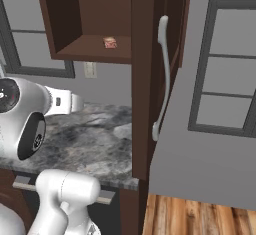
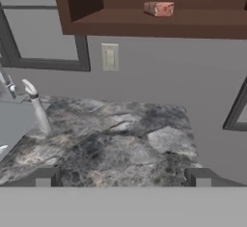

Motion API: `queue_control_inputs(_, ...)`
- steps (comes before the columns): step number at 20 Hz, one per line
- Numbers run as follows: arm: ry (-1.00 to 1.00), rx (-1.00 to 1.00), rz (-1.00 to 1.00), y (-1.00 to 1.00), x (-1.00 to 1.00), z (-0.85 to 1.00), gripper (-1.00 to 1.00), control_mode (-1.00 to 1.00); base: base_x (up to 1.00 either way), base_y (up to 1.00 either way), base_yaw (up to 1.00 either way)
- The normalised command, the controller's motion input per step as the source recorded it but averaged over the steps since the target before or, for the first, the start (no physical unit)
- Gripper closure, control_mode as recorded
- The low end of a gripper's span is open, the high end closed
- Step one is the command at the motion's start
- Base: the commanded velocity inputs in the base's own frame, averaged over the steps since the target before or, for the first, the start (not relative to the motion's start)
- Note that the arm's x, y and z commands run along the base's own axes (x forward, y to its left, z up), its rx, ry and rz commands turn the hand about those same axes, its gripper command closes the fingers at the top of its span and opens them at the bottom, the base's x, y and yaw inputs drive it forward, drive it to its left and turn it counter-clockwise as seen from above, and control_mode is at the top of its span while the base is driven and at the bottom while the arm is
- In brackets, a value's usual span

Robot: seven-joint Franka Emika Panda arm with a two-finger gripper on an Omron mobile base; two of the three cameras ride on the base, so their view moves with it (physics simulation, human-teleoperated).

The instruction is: Locate and retrieve the bar soap and spray from the cabinet. Place them next to the sink.

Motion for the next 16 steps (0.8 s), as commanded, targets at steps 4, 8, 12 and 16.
queue_control_inputs(4,0.01,0.0,-0.12,-0.11,-0.08,0.14,-1.0,-1.0,0.0,0.0,0.0)
queue_control_inputs(8,0.01,-0.01,0.0,-0.24,0.08,0.23,-1.0,-1.0,0.0,0.0,0.0)
queue_control_inputs(12,0.0,-0.05,0.0,-0.08,0.05,0.22,-1.0,-1.0,0.0,0.0,0.0)
queue_control_inputs(16,0.0,-0.07,-0.03,0.0,0.12,0.1,-1.0,-1.0,0.0,0.0,0.0)
